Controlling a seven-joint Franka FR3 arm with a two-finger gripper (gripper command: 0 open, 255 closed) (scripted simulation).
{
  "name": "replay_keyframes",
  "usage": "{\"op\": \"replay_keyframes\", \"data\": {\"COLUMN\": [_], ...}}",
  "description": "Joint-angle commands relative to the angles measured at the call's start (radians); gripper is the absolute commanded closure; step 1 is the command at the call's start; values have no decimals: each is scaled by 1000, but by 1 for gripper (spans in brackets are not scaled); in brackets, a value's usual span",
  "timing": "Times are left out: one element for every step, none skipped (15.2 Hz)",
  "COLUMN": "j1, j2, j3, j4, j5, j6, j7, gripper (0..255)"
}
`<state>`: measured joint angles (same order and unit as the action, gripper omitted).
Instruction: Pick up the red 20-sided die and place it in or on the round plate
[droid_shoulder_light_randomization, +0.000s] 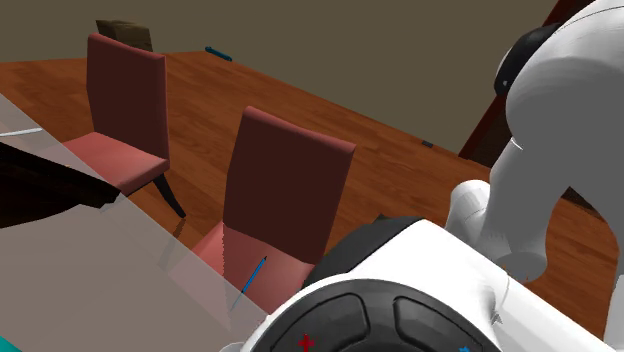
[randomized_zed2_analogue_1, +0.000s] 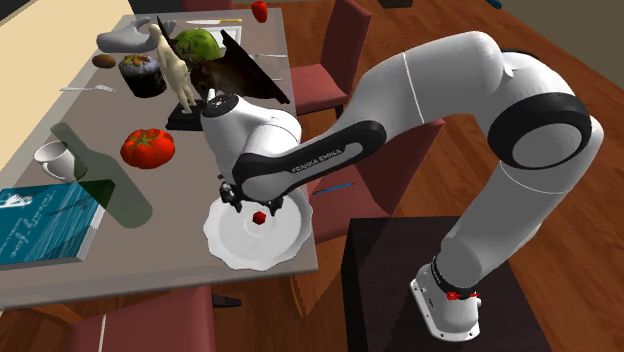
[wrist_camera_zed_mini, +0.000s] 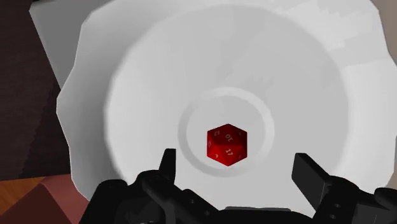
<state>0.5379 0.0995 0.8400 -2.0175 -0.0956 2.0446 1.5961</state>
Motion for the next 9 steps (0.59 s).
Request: {"op": "replay_keyframes", "data": {"j1": [-6, -8, -8, -8, -8, -8, -8, -8, -8], "j2": [-35, -44, -44, -44, -44, -44, -44, -44, -44], "j3": [4, 5, 4, 4, 4, 4, 4, 4, 4], "j4": [34, 54, 54, 54, 54, 54, 54, 54, 54], "j5": [31, 39, 39, 39, 39, 39, 39, 39, 39], "j6": [-58, -83, -83, -83, -83, -83, -83, -83, -83], "j7": [-19, -25, -25, -25, -25, -25, -25, -25, -25], "gripper": [0, 0, 0, 0, 0, 0, 0, 0, 0]}}
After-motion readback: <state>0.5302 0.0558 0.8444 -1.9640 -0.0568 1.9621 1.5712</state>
